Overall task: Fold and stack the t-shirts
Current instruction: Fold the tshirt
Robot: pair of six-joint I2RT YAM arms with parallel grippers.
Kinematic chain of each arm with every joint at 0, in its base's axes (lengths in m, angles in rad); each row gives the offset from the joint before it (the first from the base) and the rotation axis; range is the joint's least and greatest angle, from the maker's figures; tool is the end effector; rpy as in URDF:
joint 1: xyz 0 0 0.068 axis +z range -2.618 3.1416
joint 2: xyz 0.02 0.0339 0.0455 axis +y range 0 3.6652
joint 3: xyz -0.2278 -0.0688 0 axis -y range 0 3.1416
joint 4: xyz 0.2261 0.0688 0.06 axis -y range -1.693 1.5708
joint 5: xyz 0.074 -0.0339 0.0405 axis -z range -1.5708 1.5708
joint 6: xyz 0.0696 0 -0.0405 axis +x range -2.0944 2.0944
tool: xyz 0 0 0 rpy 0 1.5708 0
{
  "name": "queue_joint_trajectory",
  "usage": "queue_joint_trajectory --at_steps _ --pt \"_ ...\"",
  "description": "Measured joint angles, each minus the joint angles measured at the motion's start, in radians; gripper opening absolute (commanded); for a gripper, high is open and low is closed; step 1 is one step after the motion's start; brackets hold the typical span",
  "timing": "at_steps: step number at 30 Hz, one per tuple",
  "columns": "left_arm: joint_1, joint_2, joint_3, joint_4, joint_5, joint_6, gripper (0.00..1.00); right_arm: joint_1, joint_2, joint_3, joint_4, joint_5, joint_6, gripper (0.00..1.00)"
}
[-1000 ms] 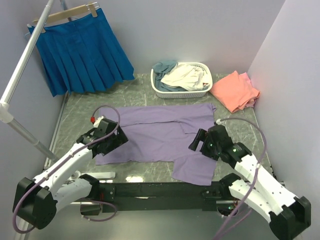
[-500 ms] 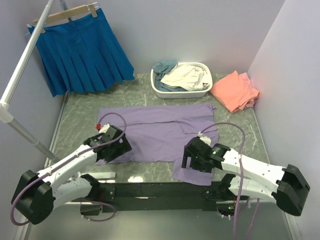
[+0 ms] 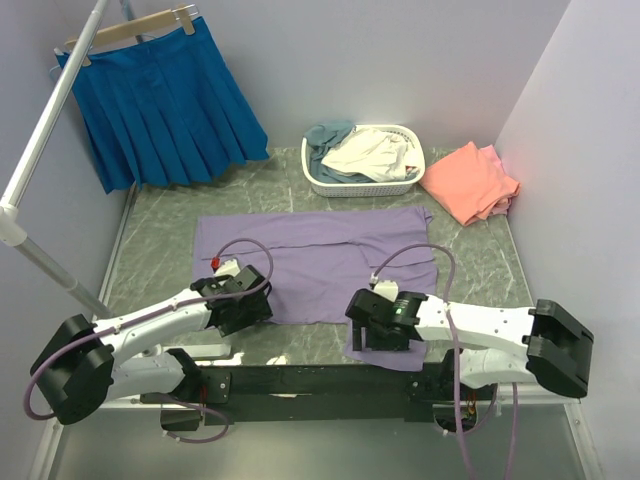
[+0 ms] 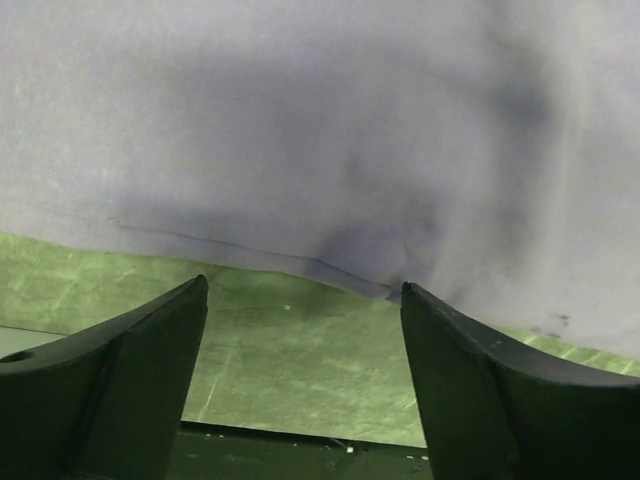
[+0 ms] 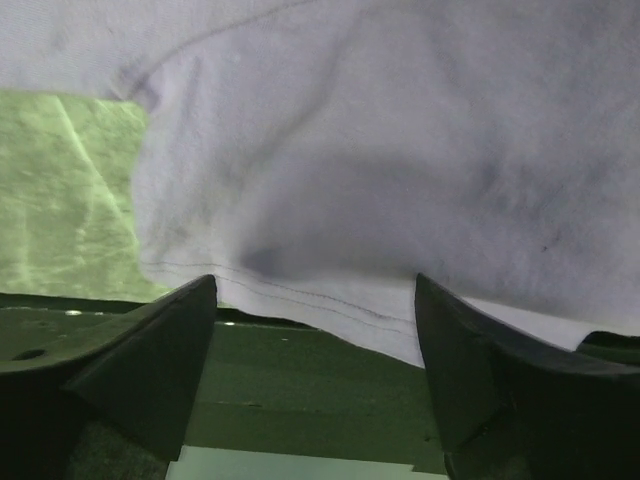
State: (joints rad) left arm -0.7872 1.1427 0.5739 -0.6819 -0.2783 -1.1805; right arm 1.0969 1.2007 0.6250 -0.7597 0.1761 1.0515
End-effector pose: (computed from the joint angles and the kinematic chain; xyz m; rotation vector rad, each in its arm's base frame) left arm 0.1495 -0.1229 0.1157 -0.5941 2.6662 -0.1552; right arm 0.0990 0.1663 0.1145 -0.0352 2.8701 0.1777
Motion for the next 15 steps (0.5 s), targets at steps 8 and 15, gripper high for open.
queue_joint_trajectory --at_steps 8,15 --pt "-0.007 0.0 -0.029 -0.009 -0.031 -0.037 0.7 0.083 0.127 0.039 -0.031 0.042 0.021 0.72" --pt "-0.008 -0.001 -0.033 -0.013 -0.05 -0.055 0.43 0.124 0.214 0.1 -0.016 0.04 0.025 0.42"
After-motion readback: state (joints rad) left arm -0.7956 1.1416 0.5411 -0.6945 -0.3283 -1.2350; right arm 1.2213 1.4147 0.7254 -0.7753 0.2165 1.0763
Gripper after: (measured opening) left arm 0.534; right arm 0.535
